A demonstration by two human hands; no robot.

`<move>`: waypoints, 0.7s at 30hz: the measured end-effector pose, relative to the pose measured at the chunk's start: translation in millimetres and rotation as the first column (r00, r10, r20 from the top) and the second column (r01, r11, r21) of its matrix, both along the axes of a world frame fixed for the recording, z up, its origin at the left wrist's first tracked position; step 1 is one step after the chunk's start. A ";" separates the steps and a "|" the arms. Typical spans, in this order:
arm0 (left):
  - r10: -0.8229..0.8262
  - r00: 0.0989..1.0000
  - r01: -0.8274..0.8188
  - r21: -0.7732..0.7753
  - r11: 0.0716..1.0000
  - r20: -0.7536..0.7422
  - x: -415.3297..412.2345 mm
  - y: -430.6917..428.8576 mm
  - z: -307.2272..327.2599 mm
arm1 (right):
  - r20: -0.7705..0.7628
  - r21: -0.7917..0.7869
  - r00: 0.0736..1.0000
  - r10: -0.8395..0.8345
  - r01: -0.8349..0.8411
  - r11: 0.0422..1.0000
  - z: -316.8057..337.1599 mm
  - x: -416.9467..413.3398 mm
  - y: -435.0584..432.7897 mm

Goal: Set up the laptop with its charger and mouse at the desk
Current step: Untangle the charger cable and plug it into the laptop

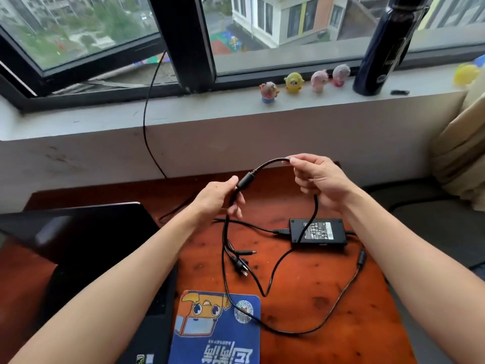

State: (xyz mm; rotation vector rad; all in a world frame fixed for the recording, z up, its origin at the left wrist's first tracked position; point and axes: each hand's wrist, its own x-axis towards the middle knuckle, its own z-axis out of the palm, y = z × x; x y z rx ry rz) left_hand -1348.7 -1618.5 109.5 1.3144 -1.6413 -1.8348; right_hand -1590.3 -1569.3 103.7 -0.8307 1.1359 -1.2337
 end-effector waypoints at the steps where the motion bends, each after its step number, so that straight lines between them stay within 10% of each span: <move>1: 0.045 0.996 -0.038 0.096 0.995 -0.075 5.4 4.9 5.4 | -0.039 0.011 0.999 0.001 -0.001 1.000 -3.7 0.8 2.2; 10: 0.430 0.781 -0.365 0.227 0.903 -0.454 83.0 -5.4 75.5 | -0.734 0.200 0.679 0.015 0.194 0.960 -99.5 25.9 63.4; 14: 0.576 0.649 -0.534 0.241 0.810 -0.498 150.7 -15.7 90.7 | -0.710 0.414 0.704 0.001 0.417 0.809 -129.1 20.9 104.4; 17: 0.542 0.750 -0.541 0.121 0.832 -0.379 199.2 -0.3 79.7 | -0.491 0.445 0.813 -0.314 0.544 0.712 -118.3 53.7 116.2; 21: 0.302 0.923 -0.290 0.084 0.953 -0.239 246.7 28.0 64.7 | -0.690 0.010 0.581 -0.432 0.604 0.797 -54.6 125.6 96.1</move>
